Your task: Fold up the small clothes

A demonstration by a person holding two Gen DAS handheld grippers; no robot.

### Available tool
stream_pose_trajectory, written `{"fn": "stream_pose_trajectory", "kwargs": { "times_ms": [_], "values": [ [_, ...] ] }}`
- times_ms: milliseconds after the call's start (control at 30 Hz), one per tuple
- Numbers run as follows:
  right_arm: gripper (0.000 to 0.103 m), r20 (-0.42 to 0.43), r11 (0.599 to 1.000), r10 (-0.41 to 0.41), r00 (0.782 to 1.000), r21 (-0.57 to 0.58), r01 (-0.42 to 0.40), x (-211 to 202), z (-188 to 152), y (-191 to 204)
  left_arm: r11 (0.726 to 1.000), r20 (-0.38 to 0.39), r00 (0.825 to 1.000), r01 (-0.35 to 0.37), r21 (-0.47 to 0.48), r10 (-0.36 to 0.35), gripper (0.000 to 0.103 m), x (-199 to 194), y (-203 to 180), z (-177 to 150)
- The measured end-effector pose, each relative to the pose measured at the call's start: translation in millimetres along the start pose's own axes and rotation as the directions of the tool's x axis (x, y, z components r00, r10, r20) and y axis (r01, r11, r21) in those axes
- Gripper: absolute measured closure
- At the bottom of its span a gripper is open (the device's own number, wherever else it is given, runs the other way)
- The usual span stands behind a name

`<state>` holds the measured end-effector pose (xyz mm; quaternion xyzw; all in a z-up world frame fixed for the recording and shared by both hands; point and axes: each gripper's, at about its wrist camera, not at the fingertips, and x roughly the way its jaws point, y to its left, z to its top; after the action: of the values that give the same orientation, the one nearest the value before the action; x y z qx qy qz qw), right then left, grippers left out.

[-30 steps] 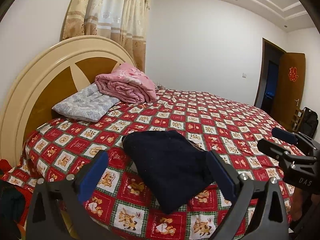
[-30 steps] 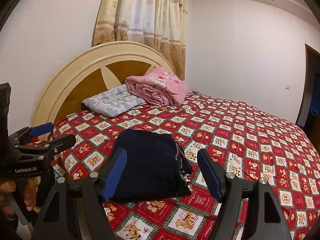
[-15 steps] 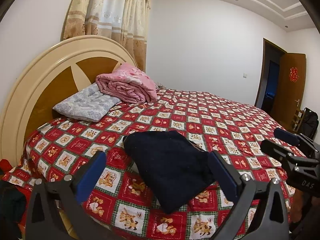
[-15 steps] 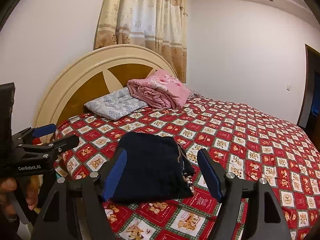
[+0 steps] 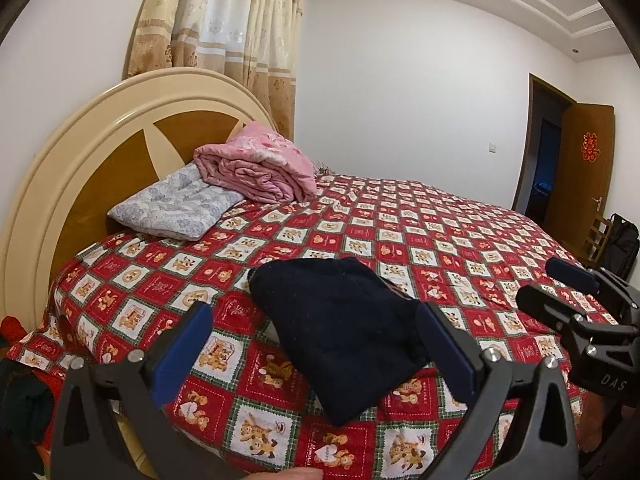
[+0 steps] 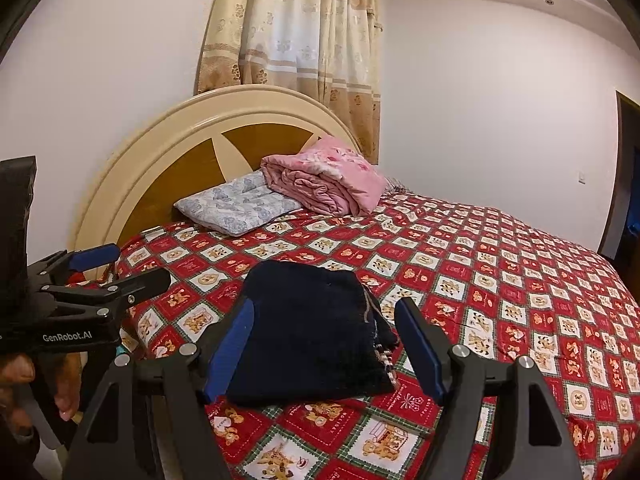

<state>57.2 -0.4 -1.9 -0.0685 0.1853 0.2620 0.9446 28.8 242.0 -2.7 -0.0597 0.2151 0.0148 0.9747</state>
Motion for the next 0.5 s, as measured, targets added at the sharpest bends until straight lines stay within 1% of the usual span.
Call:
{"fn": "stream_pose_trajectory", "kwargs": {
  "times_ms": [500],
  "values": [
    [0.029, -0.003, 1.000, 0.002, 1.000, -0.001, -0.002, 1.0, -0.6, 1.9, 1.000, -0.002, 1.000, -0.016, 0.009, 0.016, 0.000, 1.8, -0.3, -1.2]
  ]
}}
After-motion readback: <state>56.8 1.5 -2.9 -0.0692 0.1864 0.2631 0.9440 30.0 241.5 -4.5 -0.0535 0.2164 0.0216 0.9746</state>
